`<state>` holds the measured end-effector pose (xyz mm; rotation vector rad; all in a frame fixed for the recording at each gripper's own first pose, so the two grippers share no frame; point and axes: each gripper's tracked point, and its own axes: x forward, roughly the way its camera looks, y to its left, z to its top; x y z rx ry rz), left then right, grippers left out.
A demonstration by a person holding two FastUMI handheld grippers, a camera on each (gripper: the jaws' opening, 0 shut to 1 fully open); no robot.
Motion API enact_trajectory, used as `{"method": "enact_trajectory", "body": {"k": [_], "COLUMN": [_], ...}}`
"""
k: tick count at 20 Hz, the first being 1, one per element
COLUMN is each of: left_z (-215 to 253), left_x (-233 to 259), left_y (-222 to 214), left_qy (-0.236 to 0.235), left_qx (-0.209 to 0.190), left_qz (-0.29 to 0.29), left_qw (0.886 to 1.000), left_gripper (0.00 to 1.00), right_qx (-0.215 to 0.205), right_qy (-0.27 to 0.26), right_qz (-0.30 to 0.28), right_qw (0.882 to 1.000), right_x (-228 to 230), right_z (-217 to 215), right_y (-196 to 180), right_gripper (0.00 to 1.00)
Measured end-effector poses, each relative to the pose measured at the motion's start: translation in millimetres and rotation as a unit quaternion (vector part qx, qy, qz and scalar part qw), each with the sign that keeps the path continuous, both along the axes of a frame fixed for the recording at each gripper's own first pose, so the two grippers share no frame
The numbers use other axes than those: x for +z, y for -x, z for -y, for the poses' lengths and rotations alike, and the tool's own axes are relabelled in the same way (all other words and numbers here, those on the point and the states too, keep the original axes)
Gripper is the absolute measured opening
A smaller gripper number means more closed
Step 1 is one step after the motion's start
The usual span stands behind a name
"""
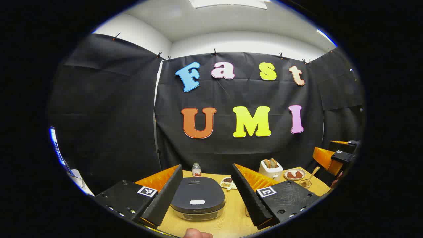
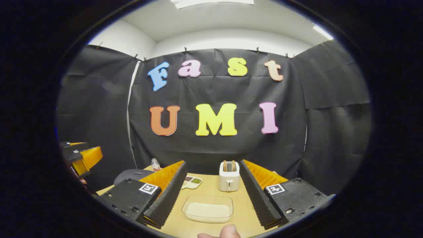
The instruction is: Close the left gripper, press the button to open the rice cooker; take a wooden spoon from the chopstick holder with the right hand, scoop a spoonful of rice and pour it into the rice cooker, then put the wooden spoon back into the chopstick holder.
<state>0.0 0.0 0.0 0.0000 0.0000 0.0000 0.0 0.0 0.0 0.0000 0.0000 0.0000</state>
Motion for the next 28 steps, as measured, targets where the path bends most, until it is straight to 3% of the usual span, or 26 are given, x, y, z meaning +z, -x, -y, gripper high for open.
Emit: {"method": "enact_trajectory", "body": {"k": [19, 28], "left_z": [-7, -28], "left_x": [-4, -39], "left_y": [4, 0], "left_qy": [0.008, 0.010], "left_qx": [0.017, 0.041], "left_qz": [-0.012, -0.079], "left_qw": [1.000, 0.996], "left_gripper": [0.94, 0.94], "right_qx": [0.003, -0.005], "right_qy": [-0.010, 0.005], "right_qz": [-0.002, -0.017], "right_qw": [1.000, 1.000], "right_x": [-1, -7], "right_z": [11, 32], "right_y": [-1, -7], "right_gripper": [1.00, 1.00]}}
